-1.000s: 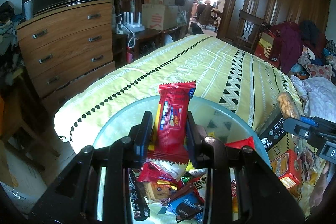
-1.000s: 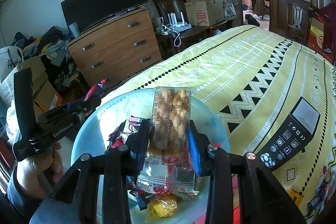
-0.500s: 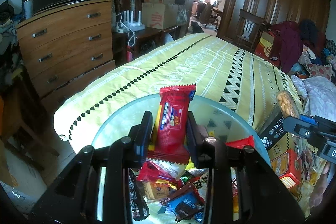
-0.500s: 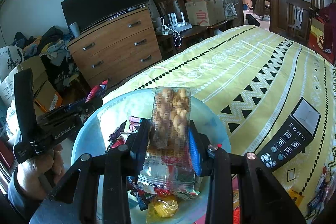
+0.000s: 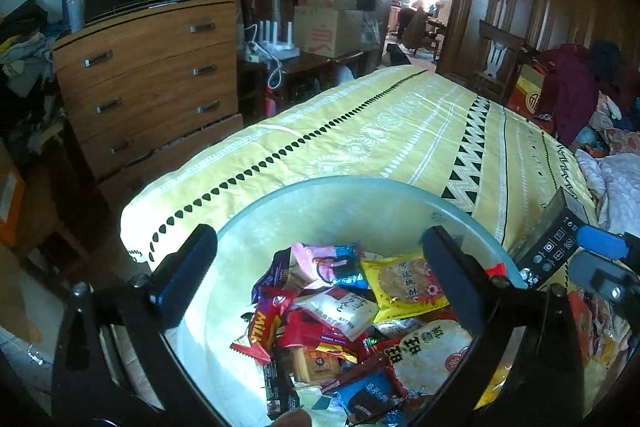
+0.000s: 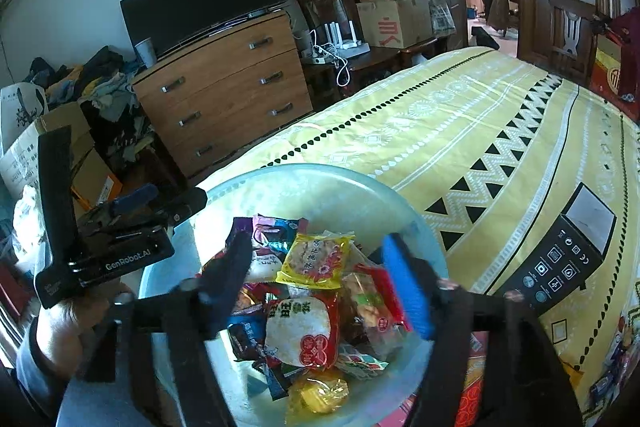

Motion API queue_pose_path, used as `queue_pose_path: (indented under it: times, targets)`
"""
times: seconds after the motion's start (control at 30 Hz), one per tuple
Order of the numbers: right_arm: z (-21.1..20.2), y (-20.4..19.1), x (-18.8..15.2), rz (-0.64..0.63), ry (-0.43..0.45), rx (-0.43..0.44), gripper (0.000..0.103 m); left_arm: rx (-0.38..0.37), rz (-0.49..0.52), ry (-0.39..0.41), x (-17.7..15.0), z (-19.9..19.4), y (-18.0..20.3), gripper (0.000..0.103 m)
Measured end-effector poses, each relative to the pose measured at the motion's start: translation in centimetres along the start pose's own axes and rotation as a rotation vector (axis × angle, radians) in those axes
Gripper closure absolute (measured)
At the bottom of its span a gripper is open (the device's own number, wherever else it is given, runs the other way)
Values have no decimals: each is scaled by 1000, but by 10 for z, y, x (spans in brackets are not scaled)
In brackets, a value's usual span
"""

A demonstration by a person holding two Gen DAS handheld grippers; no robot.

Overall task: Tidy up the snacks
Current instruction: 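Return both tools to the snacks on the bed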

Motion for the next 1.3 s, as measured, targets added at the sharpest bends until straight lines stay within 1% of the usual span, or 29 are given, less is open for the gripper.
queue_pose_path:
  times: [0.07,0.13,0.2,0.27,0.37,0.4,0.47,0.5,0.53,0.6,0.63,0.73,0.77,0.87,0.9,0.93,0.97,1.0,1.03,1.1,1.13,1.2,1.3]
  targets:
    - [-5,3,-5,8,10,-1,18,-8,-5,0,-1,-1,2,0]
    - [-14,11,-16,30,33,-1,18,-36,6,9,-3,-4,9,0]
    - [-30,26,-34,56,71,-16,18,-60,22,20,-5,-9,21,0]
    - [-46,49,-61,91,91,-48,18,-108,46,28,-9,-16,40,0]
    - [-65,102,-110,187,64,-121,18,-200,118,42,-16,-28,88,0]
    - [-72,131,-133,241,41,-157,18,-249,158,43,-20,-33,112,0]
    - [-81,176,-165,317,4,-224,18,-319,211,39,-26,-39,147,0]
    - [-88,212,-190,371,-25,-281,18,-373,248,33,-32,-43,170,0]
    - [-94,237,-206,415,-44,-315,18,-408,275,28,-38,-46,188,0]
    - [-112,305,-250,541,-81,-398,18,-477,323,9,-50,-50,220,0]
    - [-121,333,-267,594,-91,-435,18,-512,349,-3,-58,-52,238,0]
    - [-150,426,-330,789,-118,-538,18,-589,414,-39,-78,-53,276,0]
    - [-158,456,-352,863,-126,-556,18,-607,432,-53,-85,-53,285,0]
    - [-173,520,-402,1033,-121,-591,18,-635,490,-106,-105,-46,311,0]
    - [-175,539,-418,1094,-107,-579,18,-642,493,-119,-110,-44,315,0]
    - [-173,549,-427,1125,-100,-561,18,-648,493,-128,-113,-44,319,0]
    - [-166,559,-434,1156,-97,-524,18,-652,492,-134,-116,-43,320,0]
    - [-158,566,-438,1172,-85,-485,19,-651,494,-144,-118,-41,323,0]
    - [-150,569,-438,1175,-75,-464,18,-645,497,-150,-120,-40,326,0]
    - [-140,570,-429,1152,-47,-468,11,-633,503,-162,-124,-39,327,0]
    - [-133,566,-421,1137,-37,-438,10,-629,506,-163,-127,-40,327,0]
    - [-113,546,-402,1079,-34,-323,10,-621,515,-164,-130,-40,329,0]
    - [-87,500,-380,945,-87,-220,10,-619,521,-173,-136,-41,334,0]
Point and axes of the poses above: each gripper's, at about its wrist camera, not at the fingertips, and z roughly the way its jaws point, y to its right, x to its top, the point moved 3 cm from there along z, roughly the way its jaws point, and after that the axes turned 12 degrees about -x, right-handed, at the moved point
